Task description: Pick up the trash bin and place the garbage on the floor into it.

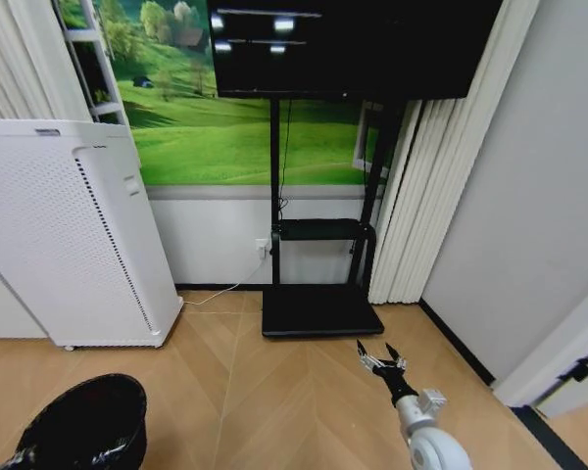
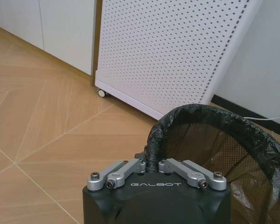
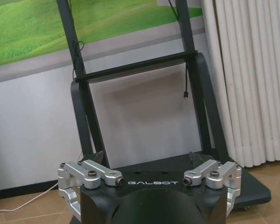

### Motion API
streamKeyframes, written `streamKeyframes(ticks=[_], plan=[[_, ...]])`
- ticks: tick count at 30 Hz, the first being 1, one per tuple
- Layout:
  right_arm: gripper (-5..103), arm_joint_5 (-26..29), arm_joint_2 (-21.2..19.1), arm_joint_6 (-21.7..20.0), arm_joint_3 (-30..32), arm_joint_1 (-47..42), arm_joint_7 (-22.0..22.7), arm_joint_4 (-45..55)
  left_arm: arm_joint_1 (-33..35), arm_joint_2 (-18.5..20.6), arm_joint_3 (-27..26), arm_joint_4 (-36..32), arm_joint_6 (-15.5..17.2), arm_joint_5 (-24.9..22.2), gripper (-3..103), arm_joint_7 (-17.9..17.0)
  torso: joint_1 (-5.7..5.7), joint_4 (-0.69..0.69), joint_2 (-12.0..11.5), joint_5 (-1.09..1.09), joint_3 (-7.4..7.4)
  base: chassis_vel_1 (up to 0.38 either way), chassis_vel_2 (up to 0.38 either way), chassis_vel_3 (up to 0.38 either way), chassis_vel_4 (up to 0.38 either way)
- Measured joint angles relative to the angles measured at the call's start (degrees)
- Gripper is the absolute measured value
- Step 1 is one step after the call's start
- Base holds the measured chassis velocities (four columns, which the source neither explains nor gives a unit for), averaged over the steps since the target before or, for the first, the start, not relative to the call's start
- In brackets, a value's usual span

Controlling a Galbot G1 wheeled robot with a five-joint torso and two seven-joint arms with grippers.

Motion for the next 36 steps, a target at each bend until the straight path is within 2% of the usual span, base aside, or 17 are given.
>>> streamKeyframes(ticks=[5,8,10,13,15,18,31,33,36], plan=[[100,-0.09,0.69,0.16,0.00,-0.27,0.13,-0.05,0.00,0.14,0.14,0.31,-0.59,0.39,6,0.86,0.00,-0.02,0.01,-0.03,0.00,0.255,0.245,-0.256,-0.264],[100,-0.31,1.07,0.32,0.04,-0.43,0.11,-0.12,-0.30,0.17,0.52,0.39,-0.91,0.81,6,1.12,0.00,-0.01,0.00,0.03,0.00,0.302,0.313,-0.292,-0.301],[100,-0.50,1.29,0.34,0.08,-0.57,0.05,-0.10,-0.54,0.12,0.93,0.39,-0.93,0.98,6,1.19,0.00,-0.01,0.00,-0.04,0.00,0.278,0.297,-0.274,-0.280],[100,-0.58,1.33,0.23,0.08,-0.65,0.14,0.02,-0.66,-0.06,1.23,0.31,-0.94,1.26,6,1.22,0.00,-0.01,0.00,0.03,0.00,0.251,0.218,-0.236,-0.238],[100,-0.68,1.32,0.19,0.12,-0.64,0.24,0.20,-0.75,-0.44,1.65,0.18,-0.99,1.58,6,1.37,0.00,0.00,0.00,-0.02,0.00,0.145,0.149,-0.147,-0.124],[100,-0.68,1.31,0.25,0.14,-0.64,0.45,0.21,-0.98,-0.90,2.22,0.07,-1.04,2.01,6,1.56,0.01,0.00,0.00,0.05,0.00,0.108,0.127,-0.113,-0.117],[100,-0.58,1.45,1.06,0.18,-0.78,0.91,-0.03,-2.86,-1.90,5.13,0.58,-1.21,3.68,6,2.00,0.01,0.01,0.00,0.02,0.00,0.111,0.097,-0.095,-0.103],[100,-0.58,1.50,1.21,0.18,-0.81,0.95,-0.09,-3.25,-1.87,5.65,0.95,-1.60,3.70,6,2.70,0.01,0.00,0.00,0.00,0.00,0.000,0.000,0.000,0.000],[100,-0.67,1.63,2.07,0.19,-1.04,1.19,-0.20,-4.56,-1.82,8.05,2.43,-2.88,4.09,6,7.48,0.01,-0.02,0.00,0.03,0.00,-0.040,-0.025,0.034,0.021]])
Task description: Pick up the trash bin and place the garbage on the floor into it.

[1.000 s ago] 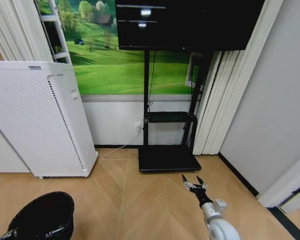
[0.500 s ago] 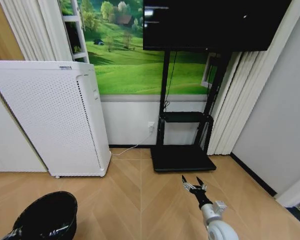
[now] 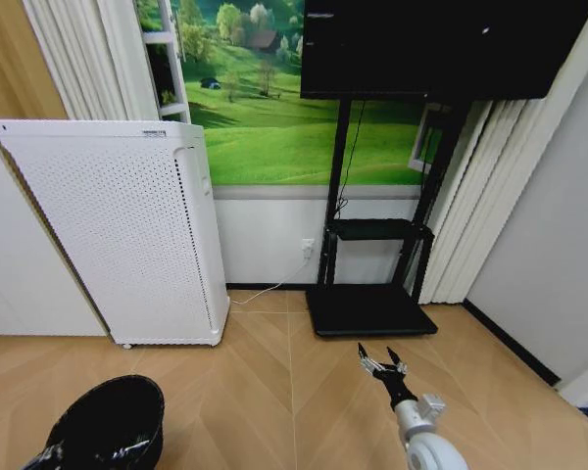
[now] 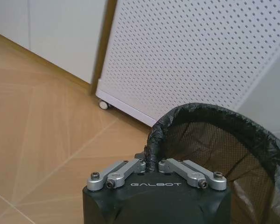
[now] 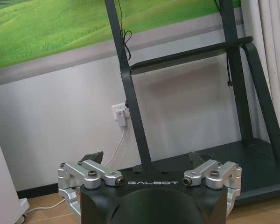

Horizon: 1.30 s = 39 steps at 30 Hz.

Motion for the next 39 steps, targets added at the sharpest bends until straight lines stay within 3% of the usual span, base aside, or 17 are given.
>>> streamKeyframes(ticks=[14,17,30,39], plan=[[100,-0.30,-0.23,0.19,0.39,-0.51,0.19,0.10,-2.26,0.05,5.19,3.29,0.85,3.65,6,-0.57,0.00,0.02,0.00,-0.02,0.00,-0.004,-0.002,0.004,0.002],[100,-0.48,-0.20,0.19,0.28,-0.77,0.21,0.22,-2.68,0.13,6.42,4.17,2.55,3.40,6,-1.61,0.00,0.01,0.00,-0.01,0.00,0.000,0.000,0.000,0.000],[100,-2.10,0.65,0.49,0.29,-2.21,0.21,0.61,-4.54,1.06,9.88,5.62,4.17,6.15,6,-1.80,0.00,0.01,0.00,-0.01,0.00,0.000,0.000,0.000,0.000],[100,-2.70,0.87,0.67,0.75,-2.96,0.07,0.81,-6.67,0.68,12.54,8.43,4.10,9.58,6,-1.34,0.00,0.02,0.00,-0.02,0.00,0.000,0.000,0.000,0.000]])
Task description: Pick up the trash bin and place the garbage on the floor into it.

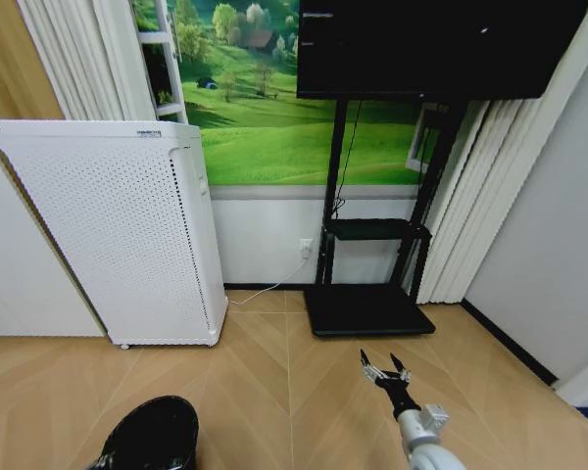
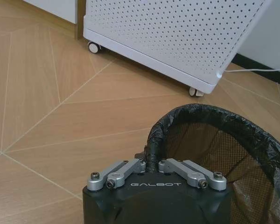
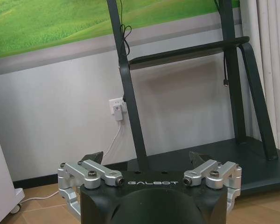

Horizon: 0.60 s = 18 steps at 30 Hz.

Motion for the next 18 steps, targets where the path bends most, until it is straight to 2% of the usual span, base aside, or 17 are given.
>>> streamKeyframes(ticks=[5,15,16,18], plan=[[100,-0.05,0.05,0.01,-0.10,-0.43,0.00,0.18,-1.14,-0.73,1.51,1.10,-1.01,1.75,6,0.24,0.00,0.00,0.00,0.00,0.00,0.000,0.000,0.000,0.000],[100,-0.26,-0.19,0.09,0.13,-1.06,0.04,0.40,-1.73,-0.32,2.11,1.79,-0.45,4.09,6,0.81,0.00,-0.01,0.00,0.01,0.00,0.000,0.000,0.000,0.000],[100,-0.35,-0.20,0.09,0.14,-1.21,0.03,0.55,-1.72,-0.46,2.23,1.94,-0.34,4.45,3,0.84,0.00,0.00,0.00,0.01,0.00,0.000,0.000,0.000,0.000],[100,-0.41,-0.18,0.10,0.14,-1.34,-0.01,0.63,-1.70,-0.69,2.35,2.19,-0.34,4.78,6,0.87,0.00,0.00,0.00,0.00,0.00,0.000,0.000,0.000,0.000]])
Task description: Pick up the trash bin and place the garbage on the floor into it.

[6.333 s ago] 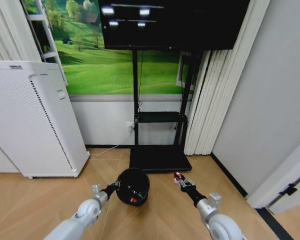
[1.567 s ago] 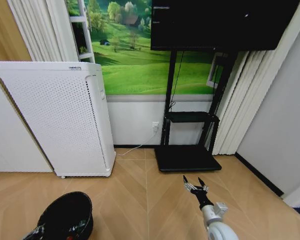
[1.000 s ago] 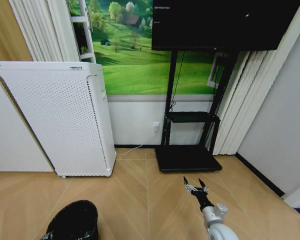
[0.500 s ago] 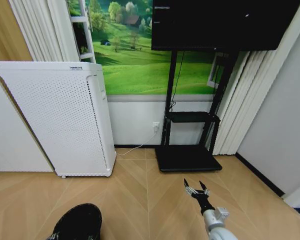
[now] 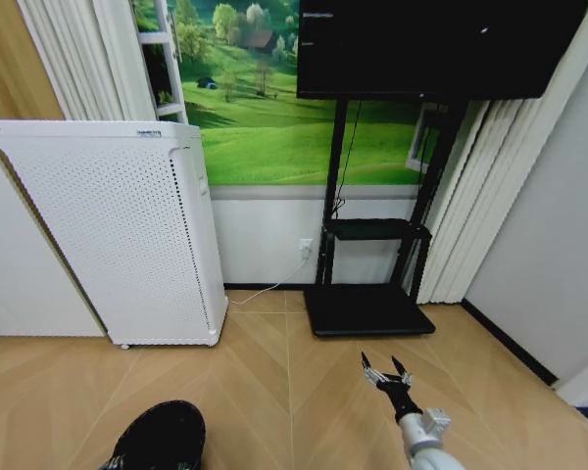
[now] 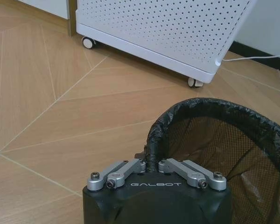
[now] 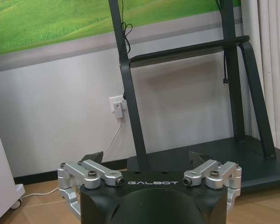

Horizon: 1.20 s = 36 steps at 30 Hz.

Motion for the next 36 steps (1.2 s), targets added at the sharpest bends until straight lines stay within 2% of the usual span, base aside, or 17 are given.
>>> streamKeyframes(ticks=[4,8,9,10,11,12,18,19,20,22,23,25,27,30,33,34,36], plan=[[100,-0.11,0.09,0.09,-0.03,-0.37,-0.39,0.01,0.48,-0.33,0.18,-0.06,0.14,0.17,22,0.27,0.00,0.00,0.00,0.00,0.00,0.000,0.000,0.000,0.000],[100,-0.07,-0.14,0.07,-0.16,-0.42,-0.68,0.07,0.85,-0.66,0.13,-1.14,0.53,0.20,28,0.23,0.00,0.00,0.00,0.00,0.00,0.000,0.000,0.000,0.000],[100,-0.06,-0.66,0.03,-0.37,-0.15,-0.77,0.03,1.35,-0.84,-0.14,-2.22,1.00,0.20,39,0.00,0.00,-0.01,0.00,-0.01,0.00,0.000,0.000,0.000,0.000],[100,-0.06,-0.91,-0.01,-0.45,0.15,-0.78,-0.06,1.68,-0.93,-0.38,-2.87,1.16,0.14,39,-0.13,0.00,0.00,0.00,-0.01,0.00,0.000,0.000,0.000,0.000],[100,-0.02,-1.28,-0.34,-0.60,0.84,-0.76,-0.27,2.39,-1.21,-1.08,-4.30,1.12,-0.01,49,-0.72,0.00,0.00,0.00,0.00,0.00,0.000,0.000,0.000,0.000],[100,-0.02,-1.28,-0.34,-0.60,0.84,-0.76,-0.27,2.39,-1.21,-1.08,-4.30,1.12,-0.01,49,-0.72,0.00,0.00,0.00,0.00,0.00,0.000,0.000,0.000,0.000],[100,-0.05,-1.44,-1.70,-0.72,1.44,-0.48,-0.73,5.28,-2.31,-5.55,-9.40,0.89,-3.08,66,-1.56,0.00,0.00,0.00,0.01,0.00,0.000,0.000,0.000,0.000],[100,-0.05,-1.44,-1.86,-0.74,1.40,-0.51,-0.79,6.77,-2.49,-7.36,-11.40,2.16,-3.55,77,-1.88,0.00,0.00,0.00,0.01,0.00,0.000,0.000,0.000,0.000],[100,-0.05,-1.44,-1.86,-0.74,1.40,-0.51,-0.79,6.77,-2.49,-7.36,-11.40,2.16,-3.55,77,-1.88,0.00,0.00,0.00,0.01,0.00,0.000,0.000,0.000,0.000],[100,-0.05,-1.42,-2.06,-0.73,1.24,-0.65,-0.66,9.06,-2.82,-9.75,-14.22,2.71,-3.25,88,-1.04,0.00,0.01,0.00,0.00,0.00,0.000,0.000,0.000,0.000],[100,-0.05,-1.30,-2.28,-0.63,0.92,-0.68,-0.07,10.06,-3.21,-11.69,-16.25,1.16,-2.05,93,0.55,0.00,0.02,0.00,0.00,0.00,0.000,0.000,0.000,0.000],[100,-0.03,-1.17,-2.54,-0.46,0.45,-0.68,0.75,10.43,-3.46,-13.19,-17.87,-0.50,-0.87,93,1.61,0.00,0.01,0.00,0.01,0.00,0.000,0.000,0.000,0.000],[100,-0.02,-0.69,-3.18,-0.18,-1.23,-0.68,3.43,10.13,-3.45,-16.03,-21.32,-3.34,1.90,99,2.23,0.00,0.01,0.00,0.00,0.00,0.000,0.000,0.000,0.000],[100,-0.35,0.40,-3.75,-0.16,-2.86,-0.53,6.06,8.95,-2.63,-17.59,-23.48,-5.06,4.70,100,2.41,0.00,0.00,0.00,0.00,0.00,0.000,0.000,0.000,0.000],[100,-2.54,2.69,-4.11,-0.22,-6.31,-0.07,9.91,5.70,-0.49,-16.90,-25.54,-8.12,10.53,100,2.44,0.00,-0.01,0.00,-0.01,0.00,0.000,0.000,0.000,0.000],[100,-2.54,2.69,-4.11,-0.22,-6.31,-0.07,9.91,5.70,-0.49,-16.90,-25.54,-8.12,10.53,100,2.44,0.00,-0.01,0.00,-0.01,0.00,0.000,0.000,0.000,0.000],[100,-5.36,4.26,-3.09,0.66,-9.98,0.23,13.04,2.95,0.98,-13.39,-27.22,-9.71,14.23,100,2.43,0.00,-0.01,0.00,-0.01,0.00,0.000,0.000,0.000,0.000]])
